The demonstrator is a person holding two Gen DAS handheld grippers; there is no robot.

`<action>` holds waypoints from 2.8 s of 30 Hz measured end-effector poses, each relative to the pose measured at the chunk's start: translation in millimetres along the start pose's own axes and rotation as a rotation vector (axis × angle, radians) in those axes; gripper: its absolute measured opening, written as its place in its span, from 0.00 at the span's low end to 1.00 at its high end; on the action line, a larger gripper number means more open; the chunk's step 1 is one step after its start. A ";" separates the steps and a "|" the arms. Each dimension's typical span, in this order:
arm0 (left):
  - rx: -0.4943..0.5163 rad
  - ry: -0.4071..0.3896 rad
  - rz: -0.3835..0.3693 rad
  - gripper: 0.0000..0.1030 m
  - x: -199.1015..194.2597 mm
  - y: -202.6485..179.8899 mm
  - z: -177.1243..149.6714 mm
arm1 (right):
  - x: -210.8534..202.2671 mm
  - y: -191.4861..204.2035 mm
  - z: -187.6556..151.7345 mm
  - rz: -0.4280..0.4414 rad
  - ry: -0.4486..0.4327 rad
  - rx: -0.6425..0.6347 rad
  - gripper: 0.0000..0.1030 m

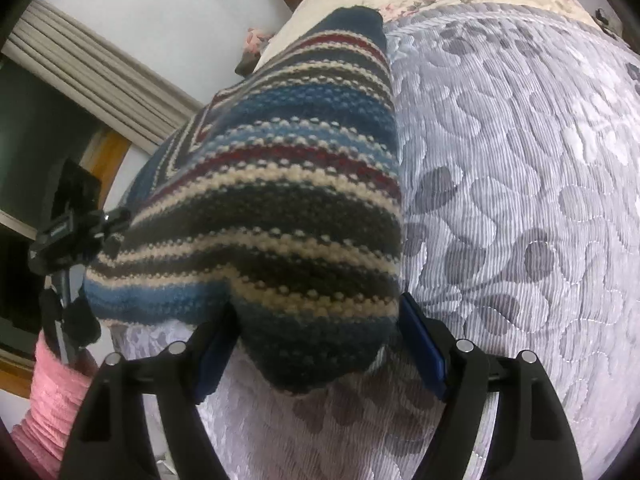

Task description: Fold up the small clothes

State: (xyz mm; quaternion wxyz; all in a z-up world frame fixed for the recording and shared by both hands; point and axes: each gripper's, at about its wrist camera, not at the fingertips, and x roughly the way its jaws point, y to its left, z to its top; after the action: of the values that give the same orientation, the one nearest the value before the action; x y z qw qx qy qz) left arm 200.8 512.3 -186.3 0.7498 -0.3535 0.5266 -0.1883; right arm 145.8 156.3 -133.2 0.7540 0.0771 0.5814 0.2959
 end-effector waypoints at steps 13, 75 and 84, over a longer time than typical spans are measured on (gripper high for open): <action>0.054 0.051 0.174 0.53 53.3 1.8 80.3 | -2.3 13.3 -18.6 -0.003 -0.018 0.053 0.77; -0.094 -0.182 0.112 0.74 -55.3 12.2 -20.8 | -54.1 -19.5 -6.7 0.120 0.086 -0.060 0.62; -0.127 -0.077 0.044 0.74 -11.1 39.4 36.4 | -73.6 -38.8 15.7 0.129 0.034 -0.034 0.75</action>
State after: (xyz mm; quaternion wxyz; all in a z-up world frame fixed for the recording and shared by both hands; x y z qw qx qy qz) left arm 226.7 558.5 -200.6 0.7497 -0.3955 0.5159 -0.1241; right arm 163.1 88.9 -85.0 0.7245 0.0965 0.5830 0.3549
